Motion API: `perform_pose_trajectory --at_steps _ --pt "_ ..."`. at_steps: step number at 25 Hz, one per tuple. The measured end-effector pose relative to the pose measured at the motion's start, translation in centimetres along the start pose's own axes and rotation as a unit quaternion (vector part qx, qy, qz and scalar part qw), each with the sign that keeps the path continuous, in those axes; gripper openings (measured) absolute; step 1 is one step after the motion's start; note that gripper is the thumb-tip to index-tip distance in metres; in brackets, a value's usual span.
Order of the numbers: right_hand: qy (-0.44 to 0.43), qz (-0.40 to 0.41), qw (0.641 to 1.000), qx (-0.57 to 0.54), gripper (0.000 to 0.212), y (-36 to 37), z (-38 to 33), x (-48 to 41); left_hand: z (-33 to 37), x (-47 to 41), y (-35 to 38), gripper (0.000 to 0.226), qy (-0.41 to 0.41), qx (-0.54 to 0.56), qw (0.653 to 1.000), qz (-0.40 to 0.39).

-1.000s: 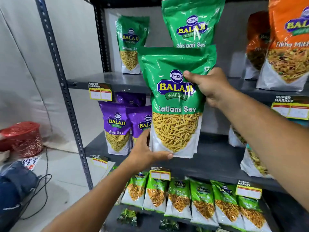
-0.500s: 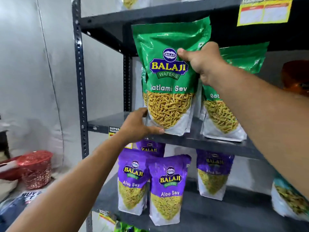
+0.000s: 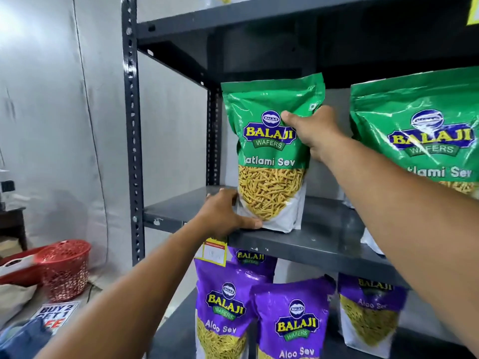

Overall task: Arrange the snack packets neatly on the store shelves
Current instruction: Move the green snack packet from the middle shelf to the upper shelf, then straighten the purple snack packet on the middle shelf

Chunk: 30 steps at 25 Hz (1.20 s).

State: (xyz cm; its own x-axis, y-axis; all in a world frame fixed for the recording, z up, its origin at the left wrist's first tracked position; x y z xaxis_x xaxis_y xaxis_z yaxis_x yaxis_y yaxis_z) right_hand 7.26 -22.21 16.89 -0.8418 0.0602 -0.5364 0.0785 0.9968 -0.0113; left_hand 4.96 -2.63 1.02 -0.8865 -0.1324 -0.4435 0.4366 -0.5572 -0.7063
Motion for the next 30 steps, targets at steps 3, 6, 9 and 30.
perform_pose_trajectory --at_steps 3,6,9,30 --pt "-0.024 0.022 0.999 0.013 0.038 -0.6 -0.1 0.8 0.3 0.5 -0.2 0.097 0.0 -0.013 1.0 0.015" --pt "-0.072 0.032 0.991 0.105 0.082 -1.4 -0.2 3.6 1.0 3.1 -0.6 0.107 0.003 -0.013 0.997 0.073" --pt "-0.154 -0.001 0.975 0.158 0.081 -2.7 0.5 8.3 1.3 7.4 0.1 0.108 -0.002 -0.007 0.989 0.145" --pt "0.252 -0.153 0.949 0.116 0.072 -10.5 30.4 15.9 -8.1 22.7 27.0 0.095 -0.231 0.219 0.948 -0.009"
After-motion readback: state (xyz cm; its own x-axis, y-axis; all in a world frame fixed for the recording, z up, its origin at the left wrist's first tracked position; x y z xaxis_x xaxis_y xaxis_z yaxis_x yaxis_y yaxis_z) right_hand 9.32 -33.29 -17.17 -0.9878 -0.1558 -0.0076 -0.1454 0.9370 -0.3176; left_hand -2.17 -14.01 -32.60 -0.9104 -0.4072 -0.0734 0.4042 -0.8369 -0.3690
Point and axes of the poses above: each hand's wrist, its own x-axis away from the middle knuckle, its own y-axis out of the palm, z = x × y, the point moved 6 cm from there along -x, towards the middle knuckle
